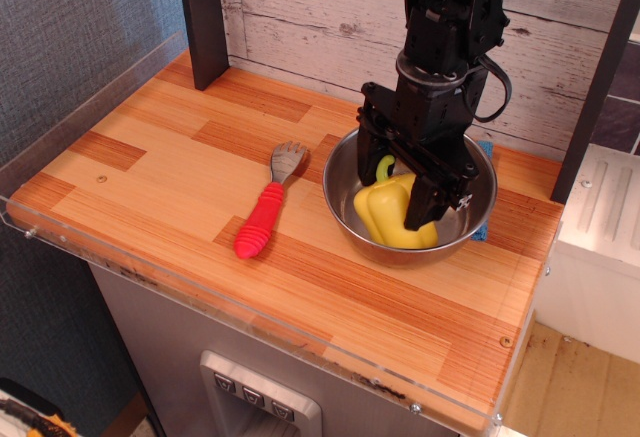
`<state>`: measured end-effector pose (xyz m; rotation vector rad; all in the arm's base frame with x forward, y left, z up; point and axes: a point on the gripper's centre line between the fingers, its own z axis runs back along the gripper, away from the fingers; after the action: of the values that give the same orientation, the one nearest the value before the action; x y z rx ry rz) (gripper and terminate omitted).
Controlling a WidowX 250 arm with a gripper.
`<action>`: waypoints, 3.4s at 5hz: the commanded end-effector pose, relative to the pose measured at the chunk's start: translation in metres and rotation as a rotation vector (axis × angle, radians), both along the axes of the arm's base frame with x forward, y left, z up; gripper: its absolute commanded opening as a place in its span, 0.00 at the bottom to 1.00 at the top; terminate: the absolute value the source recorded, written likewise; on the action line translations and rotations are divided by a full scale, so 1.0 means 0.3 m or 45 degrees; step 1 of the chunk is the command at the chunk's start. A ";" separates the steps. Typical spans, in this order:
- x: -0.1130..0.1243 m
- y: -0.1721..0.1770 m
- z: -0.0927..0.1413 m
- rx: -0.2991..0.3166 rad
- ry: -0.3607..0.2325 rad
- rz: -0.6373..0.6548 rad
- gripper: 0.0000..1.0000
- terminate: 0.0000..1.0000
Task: Put the pepper on the top-left corner of the counter.
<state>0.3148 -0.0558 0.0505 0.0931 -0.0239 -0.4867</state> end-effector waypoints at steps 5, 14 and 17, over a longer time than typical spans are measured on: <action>0.055 0.117 0.249 -0.074 -0.270 0.080 0.00 0.00; 0.014 0.060 0.106 -0.078 -0.116 0.004 0.00 0.00; 0.014 0.062 0.085 -0.062 -0.084 0.010 0.00 0.00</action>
<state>0.3198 -0.0386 0.0690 0.0537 -0.0765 -0.4703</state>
